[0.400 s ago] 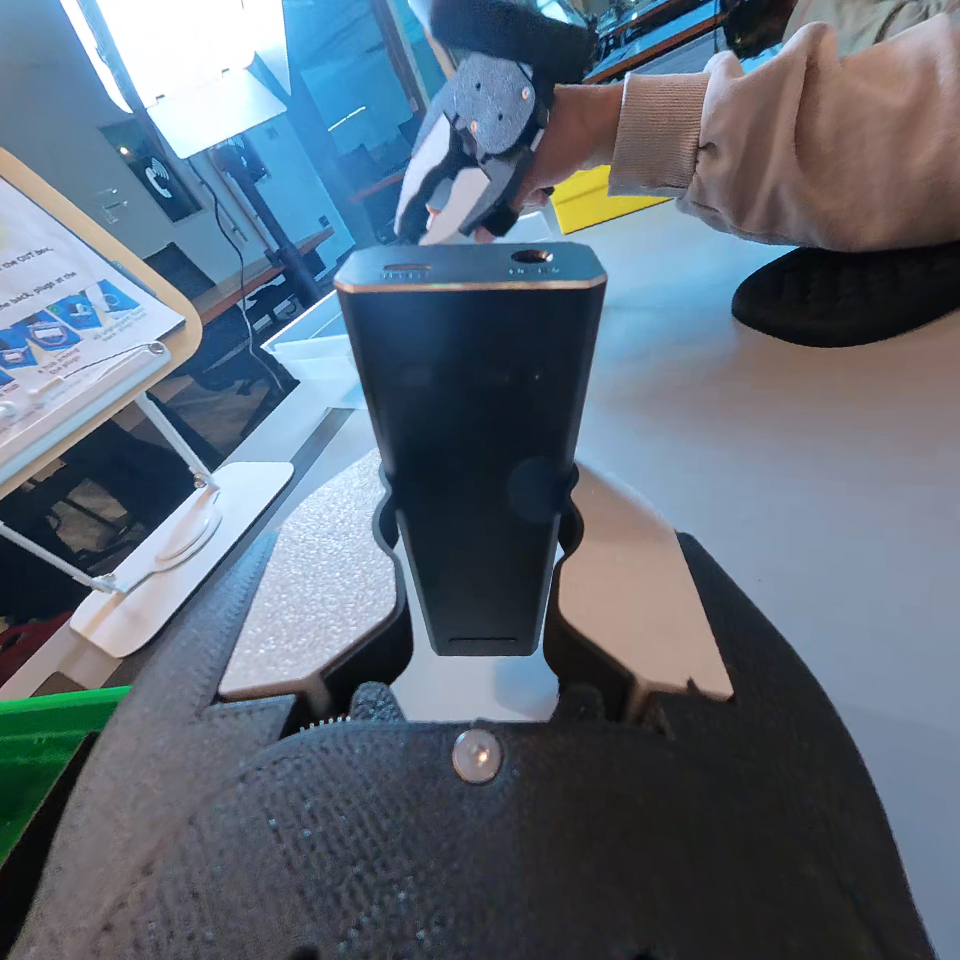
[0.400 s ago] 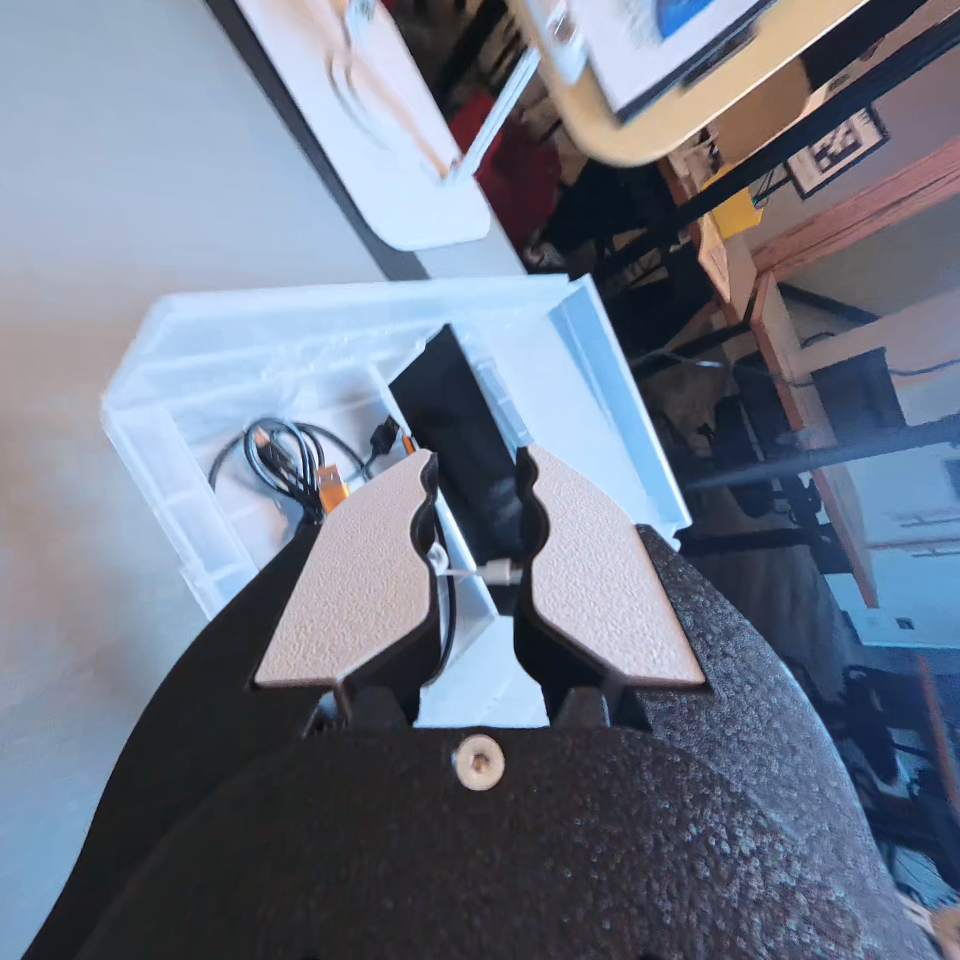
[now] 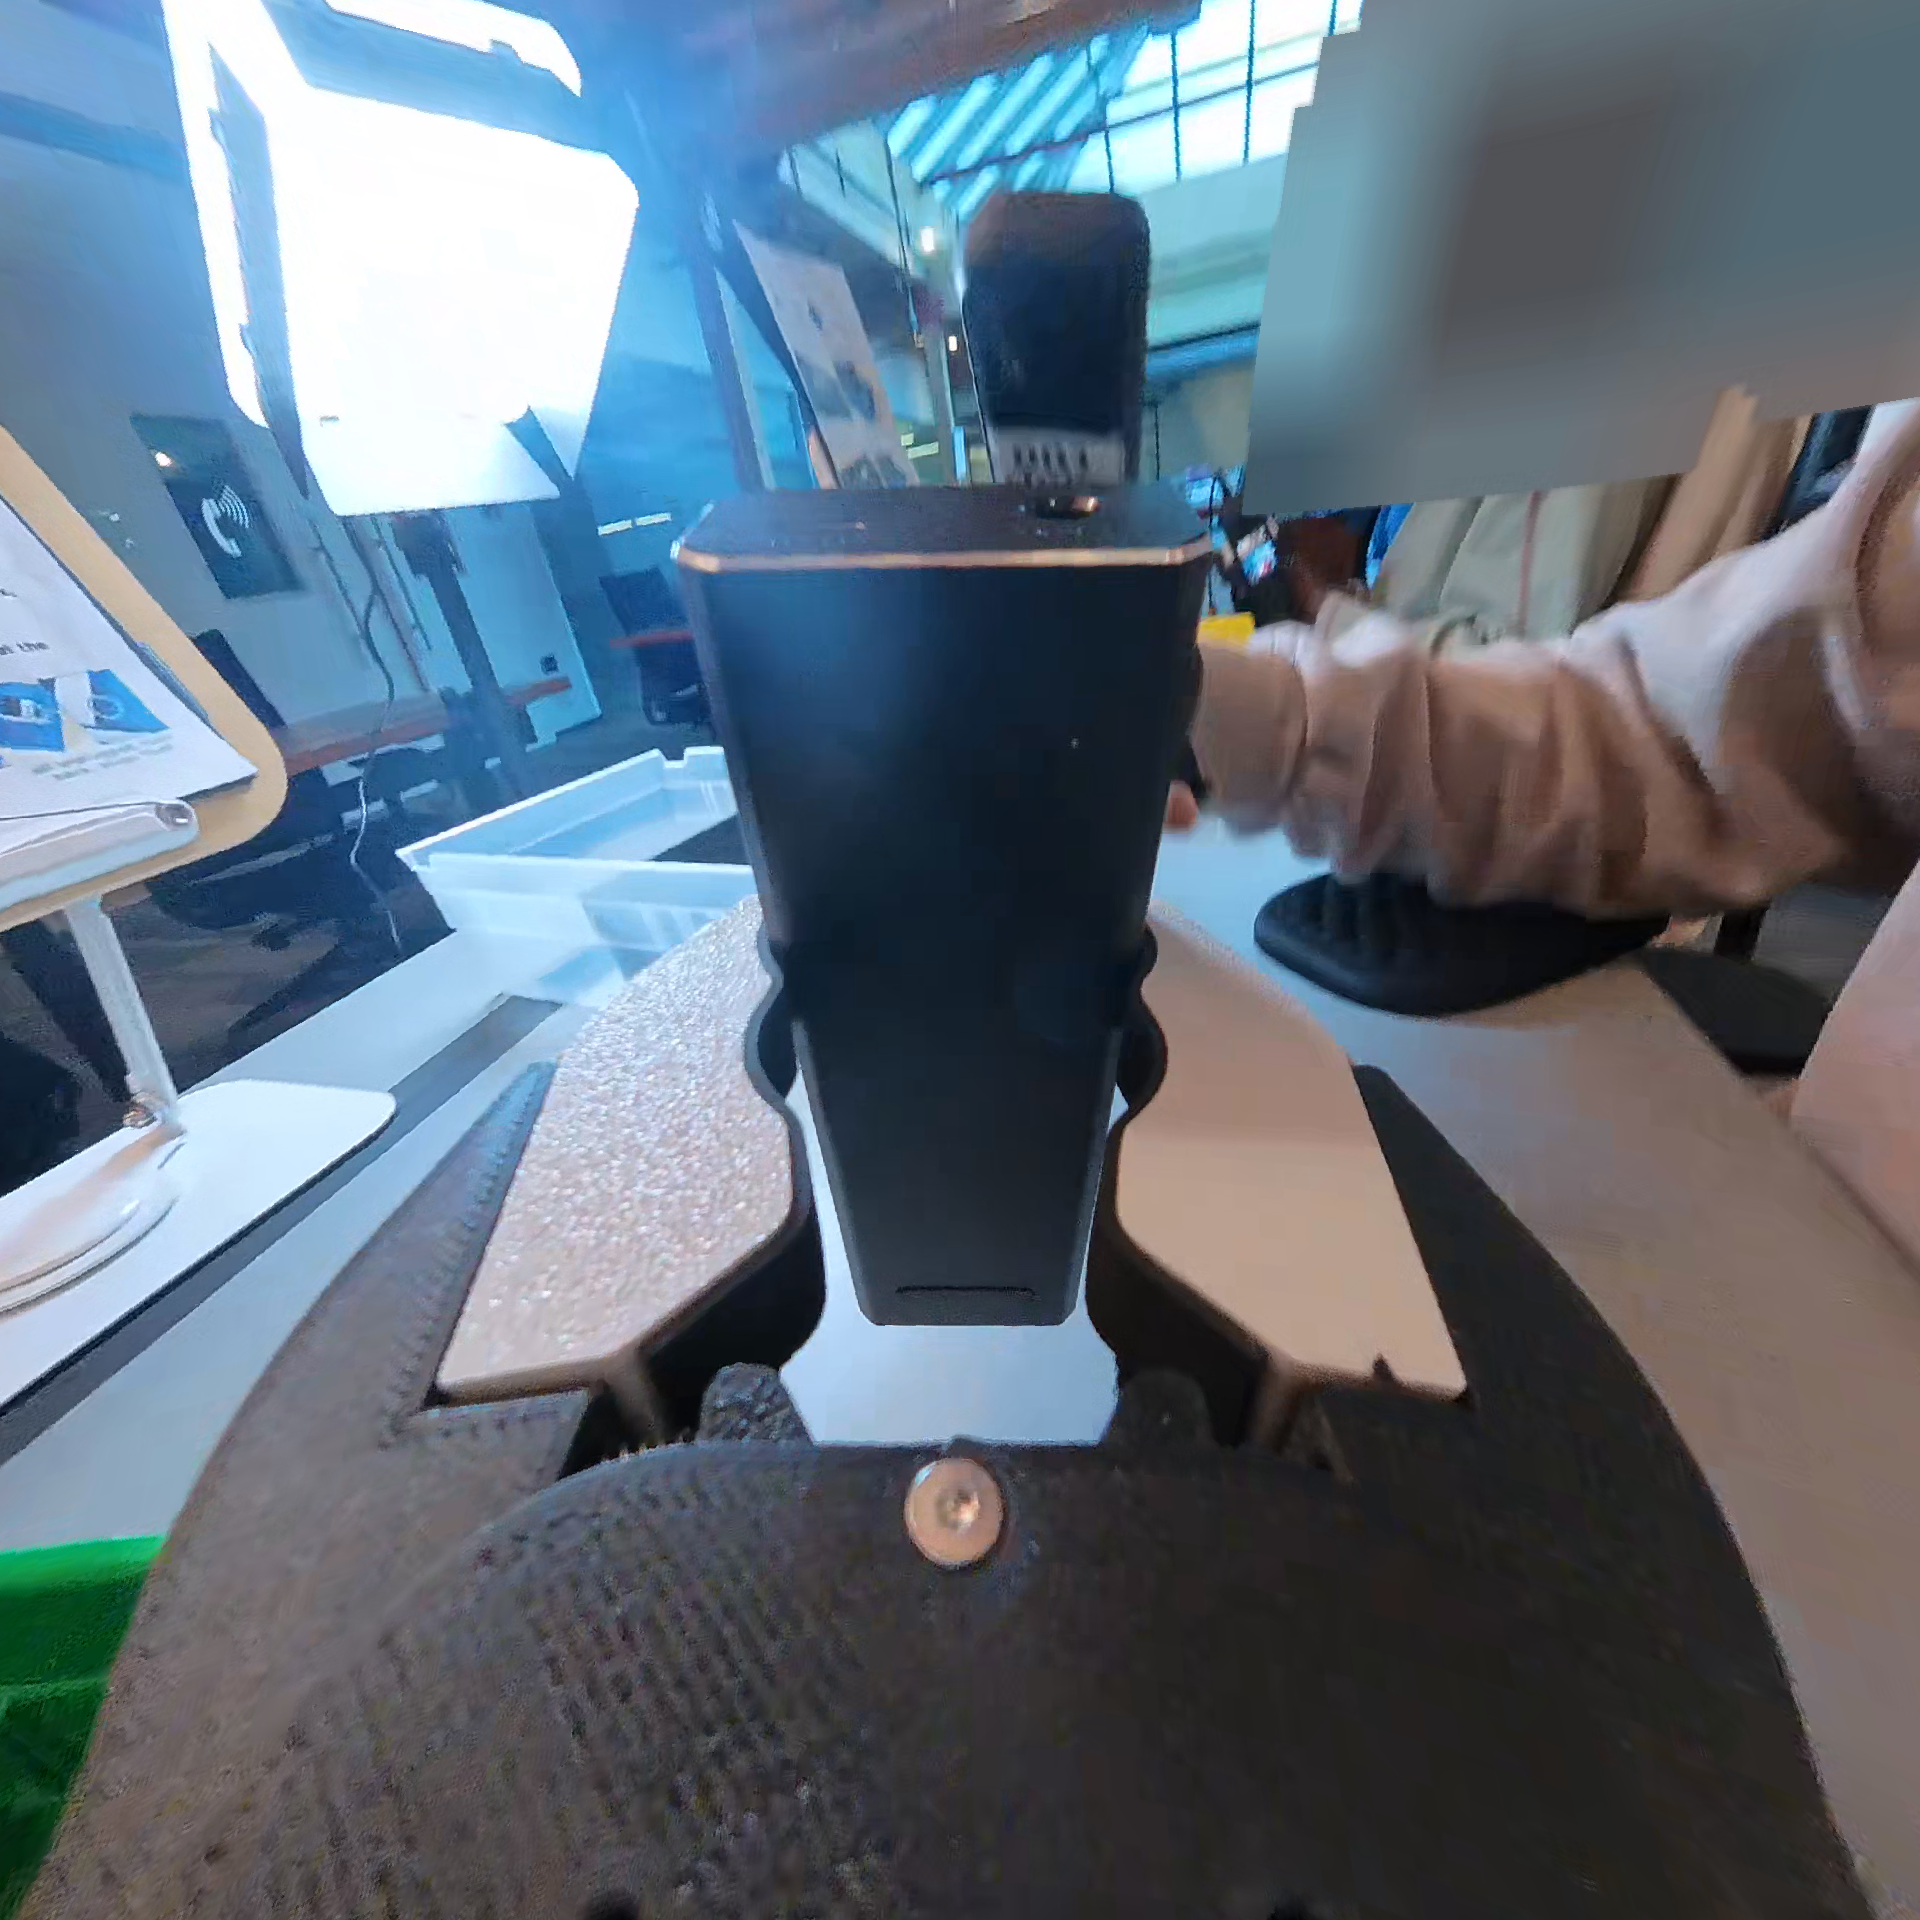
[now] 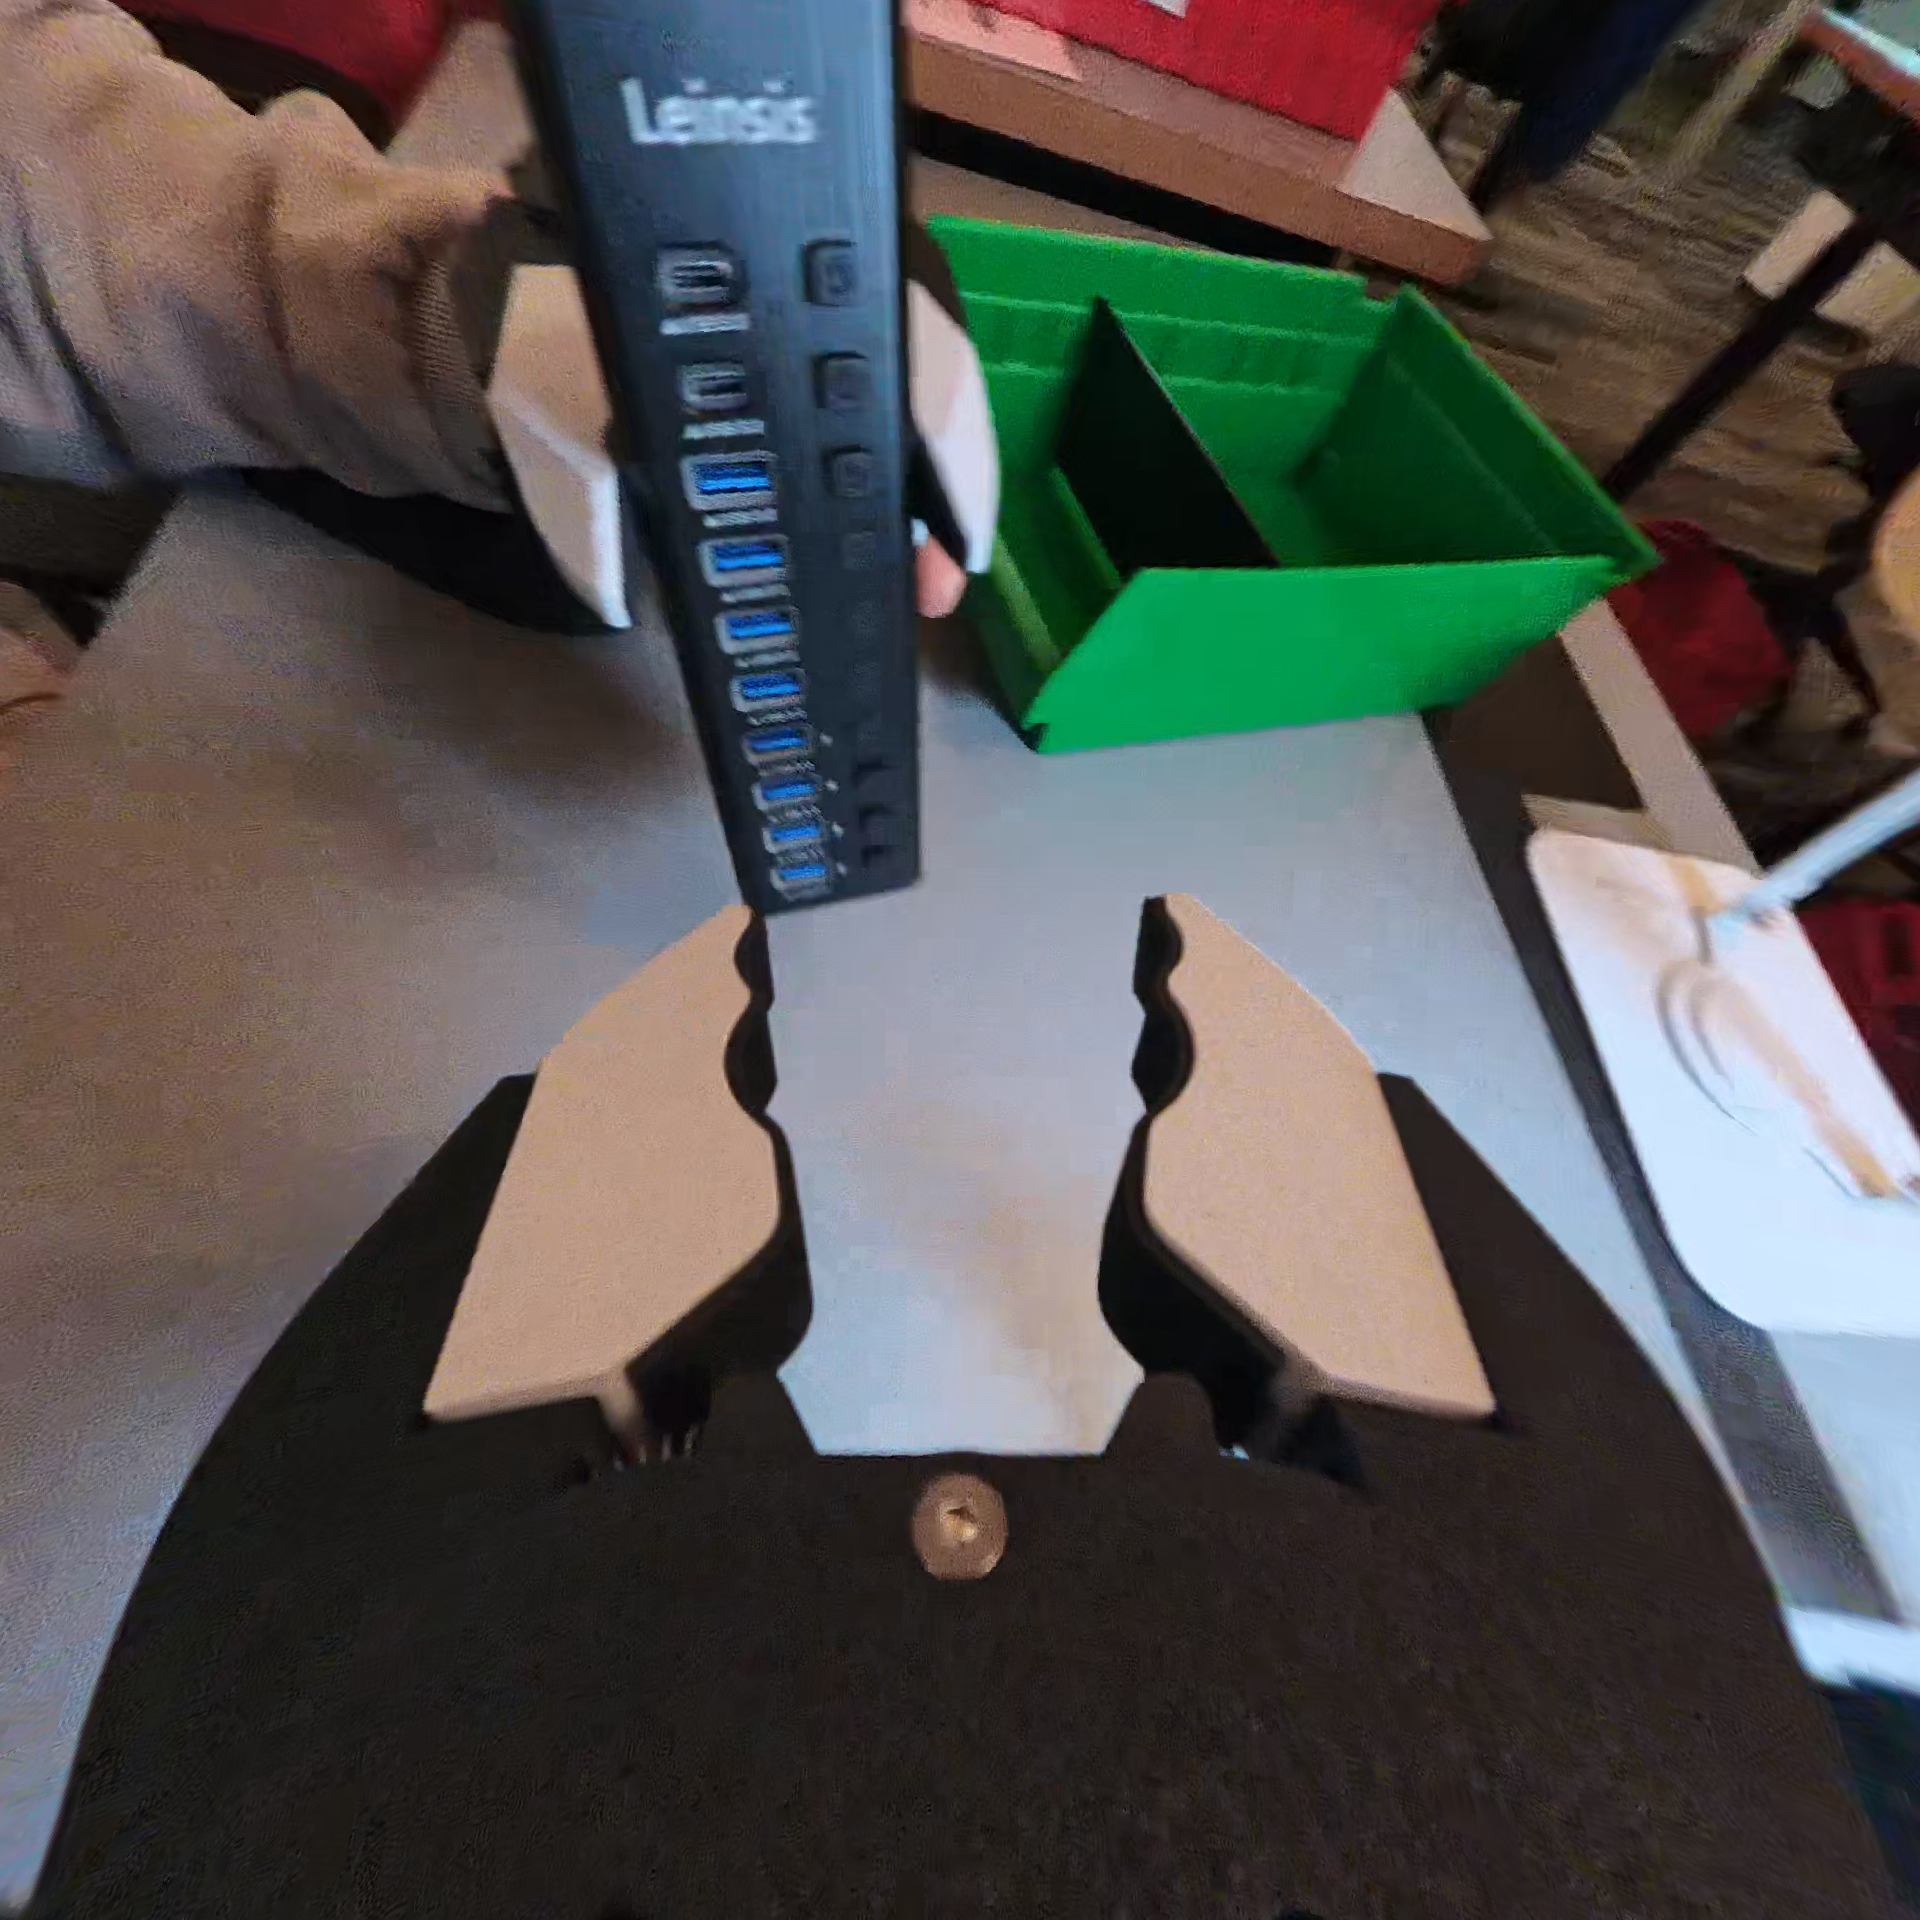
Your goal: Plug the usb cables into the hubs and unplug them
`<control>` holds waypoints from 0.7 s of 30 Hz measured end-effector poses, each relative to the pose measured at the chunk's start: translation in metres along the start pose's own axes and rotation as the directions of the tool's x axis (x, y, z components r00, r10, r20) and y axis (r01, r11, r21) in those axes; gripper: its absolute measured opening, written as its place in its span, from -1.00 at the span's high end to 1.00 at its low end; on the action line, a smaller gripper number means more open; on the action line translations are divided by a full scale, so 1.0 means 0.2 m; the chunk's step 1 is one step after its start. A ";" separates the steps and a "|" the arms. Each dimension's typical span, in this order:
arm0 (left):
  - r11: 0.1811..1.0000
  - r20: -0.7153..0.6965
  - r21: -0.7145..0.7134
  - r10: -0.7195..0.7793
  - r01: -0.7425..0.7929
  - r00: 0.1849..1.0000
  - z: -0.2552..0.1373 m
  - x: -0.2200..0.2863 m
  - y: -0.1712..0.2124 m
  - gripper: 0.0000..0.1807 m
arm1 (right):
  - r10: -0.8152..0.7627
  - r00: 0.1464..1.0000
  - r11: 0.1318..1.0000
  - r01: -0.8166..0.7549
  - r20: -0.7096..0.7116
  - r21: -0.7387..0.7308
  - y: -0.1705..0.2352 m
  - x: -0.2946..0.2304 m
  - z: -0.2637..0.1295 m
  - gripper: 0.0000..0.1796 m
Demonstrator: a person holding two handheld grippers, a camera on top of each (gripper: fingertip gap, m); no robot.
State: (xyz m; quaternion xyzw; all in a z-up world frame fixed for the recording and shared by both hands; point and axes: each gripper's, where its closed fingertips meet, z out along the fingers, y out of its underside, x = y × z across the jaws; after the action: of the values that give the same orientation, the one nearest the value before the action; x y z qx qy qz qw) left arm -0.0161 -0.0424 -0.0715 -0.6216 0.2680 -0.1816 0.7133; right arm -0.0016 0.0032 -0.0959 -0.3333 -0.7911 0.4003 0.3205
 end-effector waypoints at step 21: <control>0.991 0.180 0.064 -0.127 0.117 0.975 -0.15 -0.26 -0.04 0.74 | 0.019 0.996 0.976 -0.037 -0.083 -0.212 0.11 0.37 -0.15 0.31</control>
State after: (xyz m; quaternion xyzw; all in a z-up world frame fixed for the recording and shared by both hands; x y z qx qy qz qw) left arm -0.0738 -0.0367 -0.0584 -0.6317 0.1575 -0.1740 0.7388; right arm -0.0155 0.0837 -0.0818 -0.3929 -0.8112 0.3036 0.3088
